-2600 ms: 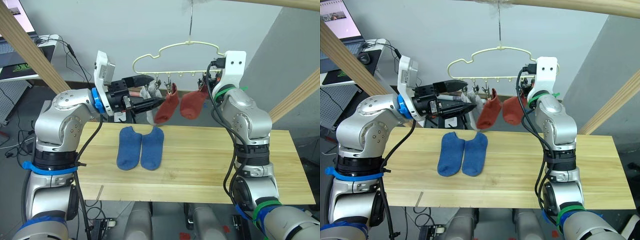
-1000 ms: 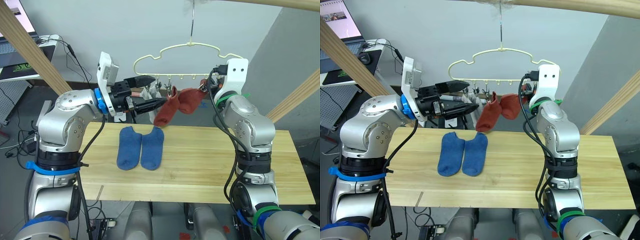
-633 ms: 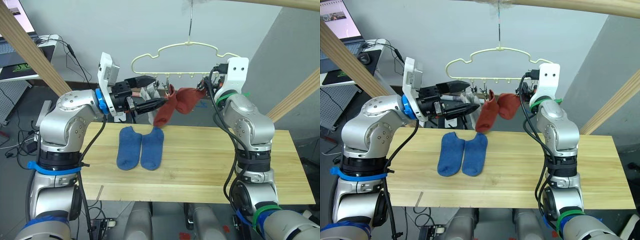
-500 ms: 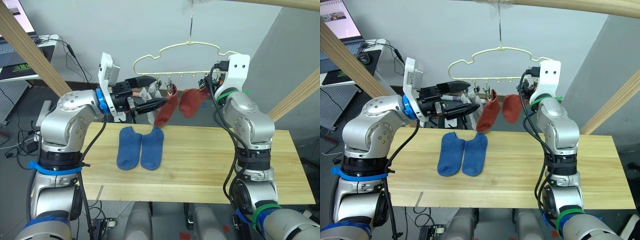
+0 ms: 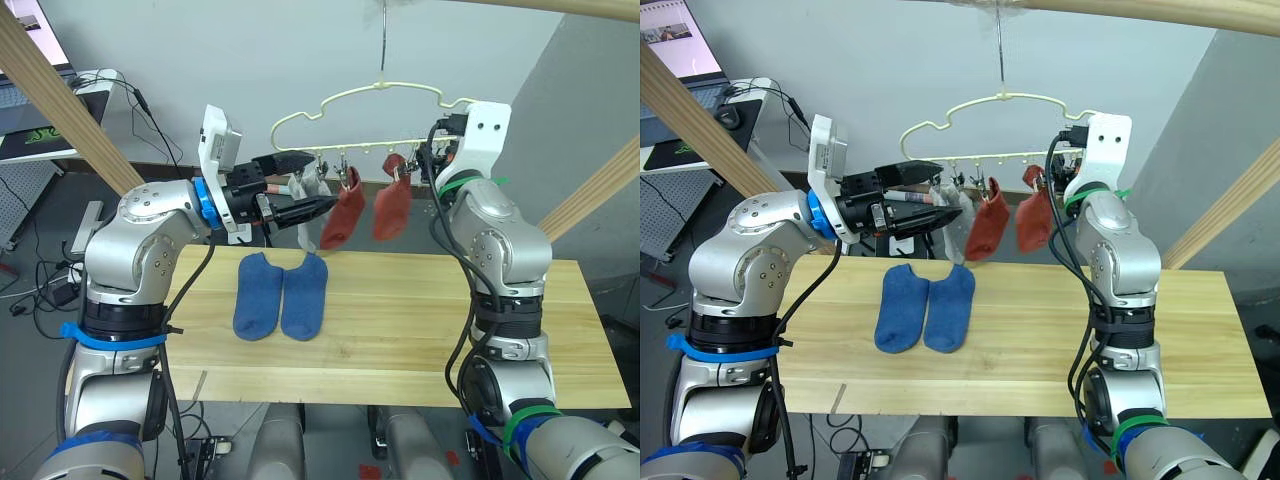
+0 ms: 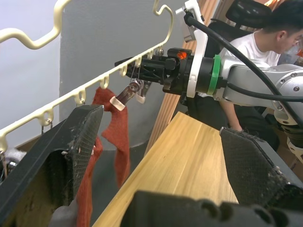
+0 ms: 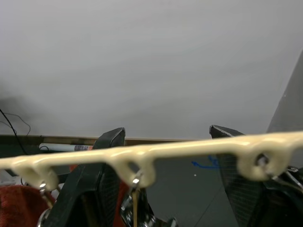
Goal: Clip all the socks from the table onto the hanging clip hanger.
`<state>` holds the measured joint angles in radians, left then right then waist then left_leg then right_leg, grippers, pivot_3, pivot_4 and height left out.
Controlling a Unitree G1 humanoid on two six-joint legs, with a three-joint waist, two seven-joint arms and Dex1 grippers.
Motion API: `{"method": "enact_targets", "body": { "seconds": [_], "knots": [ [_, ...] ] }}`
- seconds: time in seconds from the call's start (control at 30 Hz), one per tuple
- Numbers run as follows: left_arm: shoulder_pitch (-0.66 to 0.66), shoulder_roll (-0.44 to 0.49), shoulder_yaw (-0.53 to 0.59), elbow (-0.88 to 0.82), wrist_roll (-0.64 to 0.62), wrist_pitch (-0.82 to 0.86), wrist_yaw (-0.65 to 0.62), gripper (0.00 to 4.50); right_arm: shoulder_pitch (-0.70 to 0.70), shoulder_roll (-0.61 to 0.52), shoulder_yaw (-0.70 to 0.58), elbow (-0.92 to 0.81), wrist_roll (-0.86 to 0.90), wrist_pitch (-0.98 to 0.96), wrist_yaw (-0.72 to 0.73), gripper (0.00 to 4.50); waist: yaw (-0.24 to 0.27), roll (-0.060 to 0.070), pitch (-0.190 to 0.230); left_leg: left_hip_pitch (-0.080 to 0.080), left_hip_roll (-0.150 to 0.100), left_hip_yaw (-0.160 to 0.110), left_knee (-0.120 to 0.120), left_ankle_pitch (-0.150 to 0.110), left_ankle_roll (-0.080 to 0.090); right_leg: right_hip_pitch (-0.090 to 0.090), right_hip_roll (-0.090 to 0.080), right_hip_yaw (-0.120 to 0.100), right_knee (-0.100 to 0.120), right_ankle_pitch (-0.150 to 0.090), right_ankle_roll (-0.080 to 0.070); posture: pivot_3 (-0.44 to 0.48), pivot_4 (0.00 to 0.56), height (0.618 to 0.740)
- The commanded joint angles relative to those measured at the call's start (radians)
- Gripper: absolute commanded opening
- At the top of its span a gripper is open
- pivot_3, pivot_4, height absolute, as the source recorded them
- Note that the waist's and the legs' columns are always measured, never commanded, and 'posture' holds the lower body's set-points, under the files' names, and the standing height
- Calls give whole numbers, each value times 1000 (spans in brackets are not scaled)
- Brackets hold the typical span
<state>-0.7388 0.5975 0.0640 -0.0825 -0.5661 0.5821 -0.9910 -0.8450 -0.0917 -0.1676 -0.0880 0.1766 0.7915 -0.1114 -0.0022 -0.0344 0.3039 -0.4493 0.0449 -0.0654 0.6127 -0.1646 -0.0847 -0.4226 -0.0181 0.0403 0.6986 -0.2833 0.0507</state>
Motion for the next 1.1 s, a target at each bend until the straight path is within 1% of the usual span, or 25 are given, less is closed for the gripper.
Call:
{"method": "enact_targets", "body": {
  "seconds": [0.03, 0.33, 0.77, 1.1],
  "knots": [
    [-6, -2, -5, -17, 6, -19, 4, 4491, -1, -5, -14, -60, -5, -12, -14, 2960, 0, 0, 0, 0, 0, 0, 0, 0, 0, 0, 0, 0, 0, 0, 0, 98, 218, 740],
    [-8, -4, -9, -14, 7, -23, 5, 4491, 22, -4, -9, -77, -13, 8, -32, 2960, 0, 0, 0, 0, 0, 0, 0, 0, 0, 0, 0, 0, 0, 0, 0, 97, 217, 740],
    [-4, -9, -12, -14, 10, -22, 8, 4491, 54, 62, -4, -144, -6, 70, -58, 2960, -2, 0, 0, 0, 0, 0, 0, 0, 0, 0, 0, 0, 0, 0, 0, 93, 227, 740],
    [0, -12, -10, -19, 17, -21, 14, 4491, 46, 99, -14, -146, 11, 93, -62, 2960, -2, 0, 0, 0, 0, 0, 0, 0, 0, 0, 0, 0, 0, 0, 0, 97, 230, 740]
  ]
}}
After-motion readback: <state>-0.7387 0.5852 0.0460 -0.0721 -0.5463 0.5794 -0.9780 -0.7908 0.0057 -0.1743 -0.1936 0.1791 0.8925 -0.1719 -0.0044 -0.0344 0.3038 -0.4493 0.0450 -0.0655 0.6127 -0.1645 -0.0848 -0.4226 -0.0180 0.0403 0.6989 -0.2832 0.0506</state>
